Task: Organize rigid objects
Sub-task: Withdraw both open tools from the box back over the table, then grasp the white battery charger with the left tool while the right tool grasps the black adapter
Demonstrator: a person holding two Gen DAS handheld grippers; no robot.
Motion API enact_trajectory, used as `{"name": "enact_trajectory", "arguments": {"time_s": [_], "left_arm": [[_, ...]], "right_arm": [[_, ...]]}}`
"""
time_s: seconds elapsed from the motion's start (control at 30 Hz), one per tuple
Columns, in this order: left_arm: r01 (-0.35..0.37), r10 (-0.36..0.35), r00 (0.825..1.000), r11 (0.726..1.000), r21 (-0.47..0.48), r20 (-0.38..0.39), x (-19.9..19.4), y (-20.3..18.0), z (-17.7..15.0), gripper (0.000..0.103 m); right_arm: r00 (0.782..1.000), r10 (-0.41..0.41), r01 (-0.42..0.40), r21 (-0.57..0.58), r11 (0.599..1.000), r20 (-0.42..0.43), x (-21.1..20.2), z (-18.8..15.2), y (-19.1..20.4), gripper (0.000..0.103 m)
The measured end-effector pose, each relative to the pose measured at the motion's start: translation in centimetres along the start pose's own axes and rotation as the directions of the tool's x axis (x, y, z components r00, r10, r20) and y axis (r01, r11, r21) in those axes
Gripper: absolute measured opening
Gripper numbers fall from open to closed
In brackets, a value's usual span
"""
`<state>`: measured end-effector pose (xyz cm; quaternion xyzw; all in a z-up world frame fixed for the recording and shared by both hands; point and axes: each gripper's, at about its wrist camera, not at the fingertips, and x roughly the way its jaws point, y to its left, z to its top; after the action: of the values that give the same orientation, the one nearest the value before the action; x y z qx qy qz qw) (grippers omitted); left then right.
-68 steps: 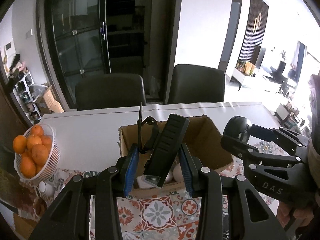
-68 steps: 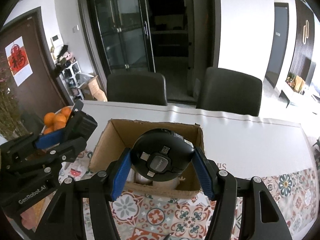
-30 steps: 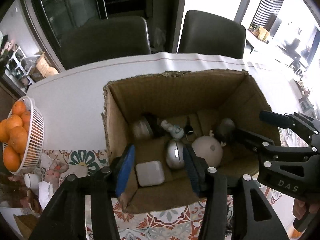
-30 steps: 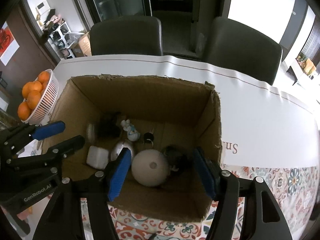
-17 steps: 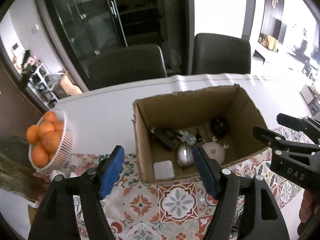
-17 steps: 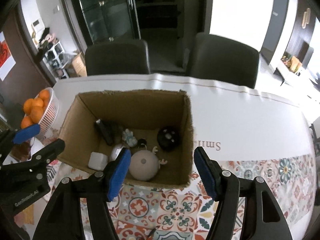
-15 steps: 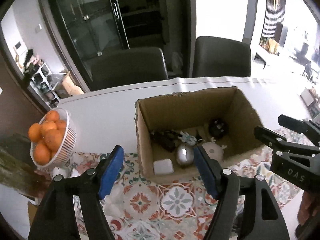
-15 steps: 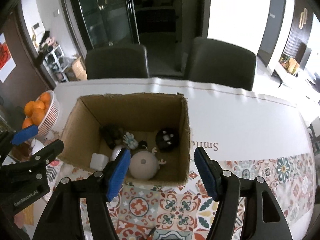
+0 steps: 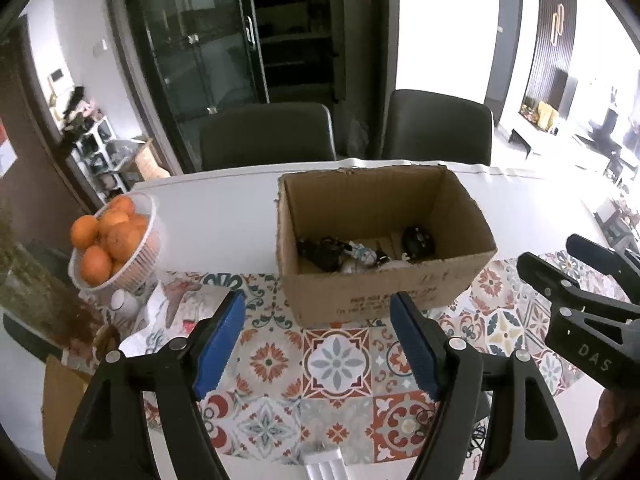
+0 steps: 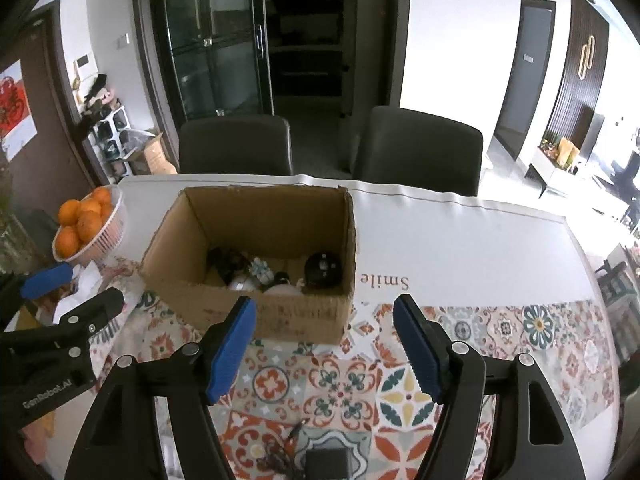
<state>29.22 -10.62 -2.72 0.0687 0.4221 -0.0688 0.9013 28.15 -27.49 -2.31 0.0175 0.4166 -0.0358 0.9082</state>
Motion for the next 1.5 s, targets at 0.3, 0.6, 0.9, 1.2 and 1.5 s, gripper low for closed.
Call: {"name": "enact_trajectory", "arguments": {"time_s": [0.3,0.6,0.9,1.2,1.5], "left_arm": [[-0.002,0.002,1.0,1.0,-0.011,-0.012,-2.0,-0.5,-3.8,0.076],[-0.019,0.015,0.996,0.999,-0.04,-0.083,-1.4,-0.7,-7.1,0.076],[-0.034,0.019,0.979,0.997,-0.071,-0.201,1.1,-0.8,-10.3,0.076],[-0.032,-0.006,0.94,0.994,-0.106,-0.341,4.7,-1.1,-12.9,0.076],[-0.036,-0.024,0.893,0.992,-0.124,-0.45,7.9,-0.8,-14.5,0.076]], "right_arm": [[1.0,0.004,-0.004,0.004,1.0,0.016,-2.2,-3.9,-0.2,0.072],[0.998,0.026,-0.026,0.002,1.0,-0.058,-1.6,-6.5,-0.5,0.073],[0.973,0.065,-0.065,0.011,0.998,-0.221,1.4,-9.8,-0.3,0.073],[0.932,0.064,-0.059,0.024,0.998,-0.357,5.0,-12.5,-0.5,0.073],[0.891,0.054,-0.043,0.035,0.998,-0.451,8.2,-14.4,-0.6,0.073]]}}
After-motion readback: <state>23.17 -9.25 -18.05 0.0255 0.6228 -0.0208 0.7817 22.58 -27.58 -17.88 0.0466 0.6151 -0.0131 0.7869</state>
